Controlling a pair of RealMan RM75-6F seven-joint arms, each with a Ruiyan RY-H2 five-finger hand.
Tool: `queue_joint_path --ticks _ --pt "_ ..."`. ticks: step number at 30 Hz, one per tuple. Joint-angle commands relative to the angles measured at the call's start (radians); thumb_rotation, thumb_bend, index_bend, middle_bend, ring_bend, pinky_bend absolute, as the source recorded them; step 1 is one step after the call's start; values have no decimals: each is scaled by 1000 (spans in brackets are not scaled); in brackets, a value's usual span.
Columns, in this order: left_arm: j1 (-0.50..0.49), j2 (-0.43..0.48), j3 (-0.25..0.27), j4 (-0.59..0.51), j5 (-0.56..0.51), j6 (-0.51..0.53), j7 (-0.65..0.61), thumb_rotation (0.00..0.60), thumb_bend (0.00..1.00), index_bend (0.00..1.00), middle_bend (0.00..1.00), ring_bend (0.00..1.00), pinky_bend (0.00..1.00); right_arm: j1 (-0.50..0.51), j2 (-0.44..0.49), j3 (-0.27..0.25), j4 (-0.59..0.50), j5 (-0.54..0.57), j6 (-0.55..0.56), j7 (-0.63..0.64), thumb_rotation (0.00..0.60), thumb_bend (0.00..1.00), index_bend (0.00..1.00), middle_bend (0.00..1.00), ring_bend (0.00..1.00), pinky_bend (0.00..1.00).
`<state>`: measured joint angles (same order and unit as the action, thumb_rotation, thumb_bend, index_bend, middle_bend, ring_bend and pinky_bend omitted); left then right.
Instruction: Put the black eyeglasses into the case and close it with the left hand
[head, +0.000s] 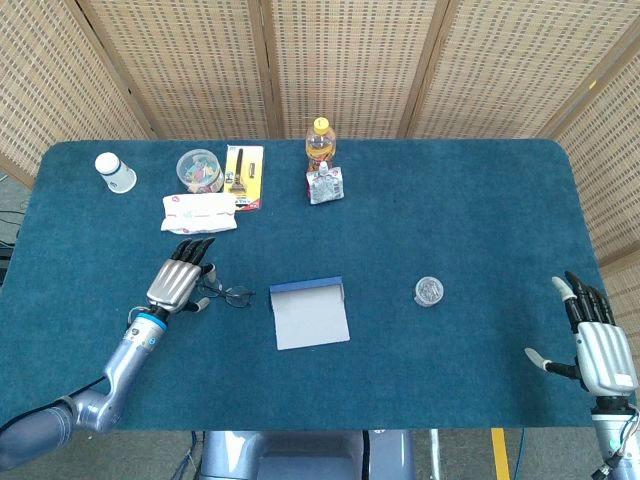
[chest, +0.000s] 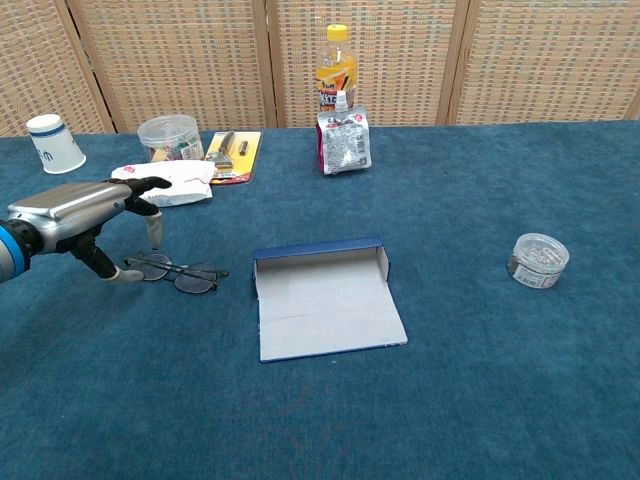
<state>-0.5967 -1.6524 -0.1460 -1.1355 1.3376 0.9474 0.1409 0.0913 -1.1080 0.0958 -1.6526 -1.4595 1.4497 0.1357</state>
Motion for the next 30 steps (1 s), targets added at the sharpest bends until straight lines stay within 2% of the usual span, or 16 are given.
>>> queue_joint_path --ticks 1,17,30 --pt "-10 -13 -1 12 -9 -6 10 600 257 488 0 0 0 1 1 0 0 0 -1 3 600 0 0 0 0 0" --pt "-28 -19 3 -5 -55 -31 61 600 379 525 0 0 0 2 2 -1 0 -2 -2 9 600 0 0 0 0 0" --pt "-38 -27 2 -9 -97 -42 108 600 387 544 0 0 0 2 2 -2 1 -2 -2 10 600 0 0 0 0 0"
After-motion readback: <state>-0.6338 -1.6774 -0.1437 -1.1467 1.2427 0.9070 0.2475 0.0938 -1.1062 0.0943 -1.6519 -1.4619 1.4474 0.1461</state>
